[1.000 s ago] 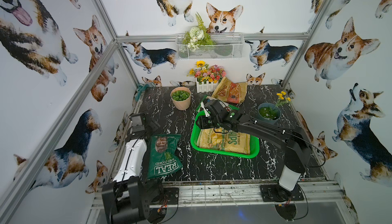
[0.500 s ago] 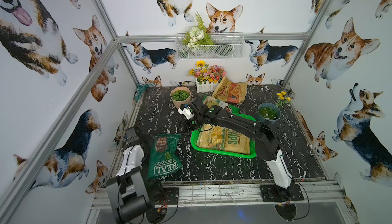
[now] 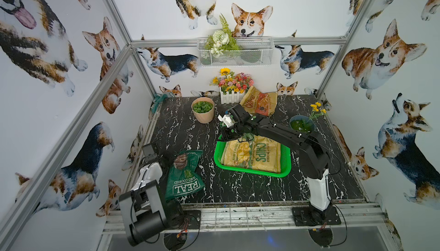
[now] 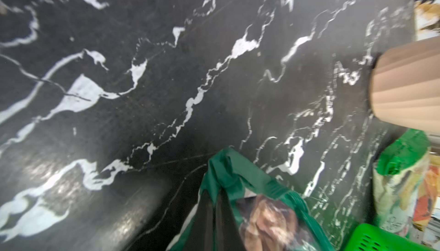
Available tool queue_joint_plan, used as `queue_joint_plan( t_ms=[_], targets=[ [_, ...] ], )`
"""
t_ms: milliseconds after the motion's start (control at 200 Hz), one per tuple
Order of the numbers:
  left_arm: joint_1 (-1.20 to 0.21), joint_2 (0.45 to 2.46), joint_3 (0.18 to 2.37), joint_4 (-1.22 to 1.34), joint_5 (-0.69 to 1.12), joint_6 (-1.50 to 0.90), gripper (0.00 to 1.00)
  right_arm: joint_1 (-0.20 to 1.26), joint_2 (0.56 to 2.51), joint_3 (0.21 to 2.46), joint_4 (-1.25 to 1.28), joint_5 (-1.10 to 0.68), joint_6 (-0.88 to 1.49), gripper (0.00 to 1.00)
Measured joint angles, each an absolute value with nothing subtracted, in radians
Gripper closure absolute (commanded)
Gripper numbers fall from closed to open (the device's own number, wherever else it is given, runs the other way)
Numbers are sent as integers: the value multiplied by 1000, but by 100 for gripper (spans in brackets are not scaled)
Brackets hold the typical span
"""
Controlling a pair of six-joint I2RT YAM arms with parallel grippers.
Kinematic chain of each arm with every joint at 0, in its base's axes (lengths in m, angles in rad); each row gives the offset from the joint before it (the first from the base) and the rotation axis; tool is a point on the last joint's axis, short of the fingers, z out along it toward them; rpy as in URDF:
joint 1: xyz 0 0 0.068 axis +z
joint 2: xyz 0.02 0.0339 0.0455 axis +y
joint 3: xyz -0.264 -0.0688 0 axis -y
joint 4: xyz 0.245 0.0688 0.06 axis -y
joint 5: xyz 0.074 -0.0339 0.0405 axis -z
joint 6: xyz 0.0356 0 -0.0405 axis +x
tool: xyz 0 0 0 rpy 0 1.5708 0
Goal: Put the potato chips into the basket
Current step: Pick up the potato chip from the center of the board, then place the potato chip in the basket.
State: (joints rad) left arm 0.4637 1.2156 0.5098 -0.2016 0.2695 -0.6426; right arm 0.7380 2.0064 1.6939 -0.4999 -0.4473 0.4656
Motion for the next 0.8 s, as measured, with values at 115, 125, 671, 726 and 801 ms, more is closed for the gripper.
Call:
queue_joint_plan(
  t_ms=[115, 125, 671, 726, 801],
  targets=[
    [461, 1127, 542, -220, 274, -643, 100, 724, 2001, 1673, -498, -447, 467, 58],
    [459, 1119, 545, -222, 274, -643, 100, 723, 2000, 1672, -498, -446, 467, 58],
    [31, 770, 806, -236, 124, -590, 100, 538, 1740, 1533, -290, -384, 526, 63],
    [-34, 791, 863, -233, 133, -565, 100, 519, 1702, 1514, -264, -362, 527, 63],
    [-149, 835, 953, -247, 127, -506, 100, 494, 1650, 1477, -224, -339, 538, 63]
  ],
)
